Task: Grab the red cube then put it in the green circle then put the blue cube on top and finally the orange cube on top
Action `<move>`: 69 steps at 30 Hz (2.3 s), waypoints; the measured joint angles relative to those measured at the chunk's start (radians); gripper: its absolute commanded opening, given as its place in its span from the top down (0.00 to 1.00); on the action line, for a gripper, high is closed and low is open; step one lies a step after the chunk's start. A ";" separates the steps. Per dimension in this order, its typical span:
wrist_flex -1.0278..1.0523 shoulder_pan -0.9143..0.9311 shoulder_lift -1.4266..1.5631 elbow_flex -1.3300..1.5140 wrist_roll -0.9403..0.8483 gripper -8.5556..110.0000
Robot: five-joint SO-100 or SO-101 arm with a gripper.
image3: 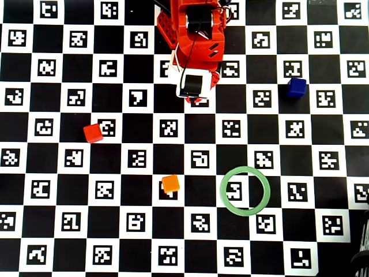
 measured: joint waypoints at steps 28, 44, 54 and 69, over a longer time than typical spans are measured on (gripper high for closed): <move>0.003 0.000 0.000 0.000 -0.086 0.98; 0.003 0.000 0.000 0.000 -0.086 0.98; 0.003 0.000 0.000 0.000 -0.086 0.98; 0.003 0.000 0.000 0.000 -0.086 0.98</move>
